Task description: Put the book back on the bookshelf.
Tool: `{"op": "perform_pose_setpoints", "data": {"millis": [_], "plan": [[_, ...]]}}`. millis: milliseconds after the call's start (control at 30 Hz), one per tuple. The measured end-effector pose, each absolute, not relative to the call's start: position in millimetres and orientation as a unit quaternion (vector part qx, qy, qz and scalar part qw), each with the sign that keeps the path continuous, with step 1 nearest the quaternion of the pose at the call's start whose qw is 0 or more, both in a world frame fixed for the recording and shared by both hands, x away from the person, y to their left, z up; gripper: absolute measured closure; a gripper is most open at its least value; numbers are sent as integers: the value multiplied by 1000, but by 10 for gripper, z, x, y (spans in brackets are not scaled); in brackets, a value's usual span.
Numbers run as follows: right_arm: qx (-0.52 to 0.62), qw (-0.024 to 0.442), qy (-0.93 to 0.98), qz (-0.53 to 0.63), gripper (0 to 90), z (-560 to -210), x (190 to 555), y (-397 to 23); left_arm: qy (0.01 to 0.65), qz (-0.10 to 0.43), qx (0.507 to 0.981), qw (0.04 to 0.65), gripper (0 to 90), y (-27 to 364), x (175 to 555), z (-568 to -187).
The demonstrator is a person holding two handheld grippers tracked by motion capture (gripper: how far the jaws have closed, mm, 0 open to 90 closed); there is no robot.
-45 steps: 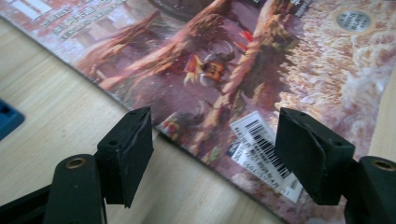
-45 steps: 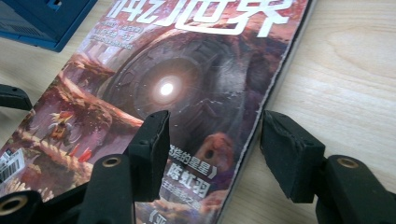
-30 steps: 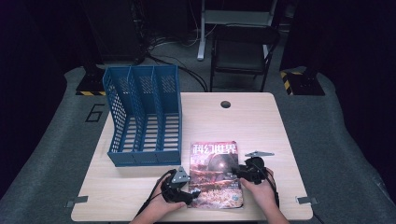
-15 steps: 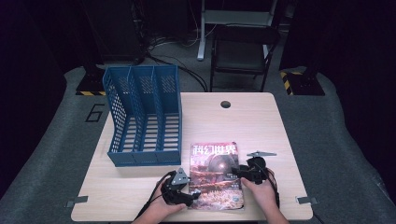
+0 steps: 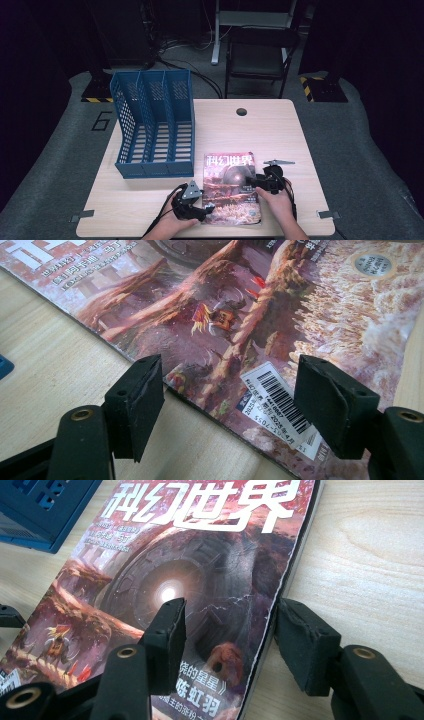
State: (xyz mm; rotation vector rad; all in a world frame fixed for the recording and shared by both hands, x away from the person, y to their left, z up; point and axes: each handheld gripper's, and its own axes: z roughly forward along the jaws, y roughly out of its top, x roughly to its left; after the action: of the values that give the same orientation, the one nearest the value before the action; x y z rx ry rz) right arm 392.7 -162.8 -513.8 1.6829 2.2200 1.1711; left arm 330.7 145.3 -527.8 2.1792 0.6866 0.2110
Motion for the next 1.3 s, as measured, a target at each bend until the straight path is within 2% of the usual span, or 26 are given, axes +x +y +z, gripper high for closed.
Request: {"op": "perform_pose_setpoints", "data": {"millis": [400,667,933,1300], "plan": [[563,46,721,401,491,-5108,3928,-1669,271,83,864,417,280,1462,3306,-5287],[546,27,701,459,533,-4963,3881,-1725,267,82,864,419,280,1473,3309,-5289],[524,21,706,476,533,-4848,3819,-1651,267,79,865,418,281,1474,3307,-5289],[539,1,702,464,537,-4961,3920,-1677,267,80,864,419,281,1472,3306,-5291]]}}
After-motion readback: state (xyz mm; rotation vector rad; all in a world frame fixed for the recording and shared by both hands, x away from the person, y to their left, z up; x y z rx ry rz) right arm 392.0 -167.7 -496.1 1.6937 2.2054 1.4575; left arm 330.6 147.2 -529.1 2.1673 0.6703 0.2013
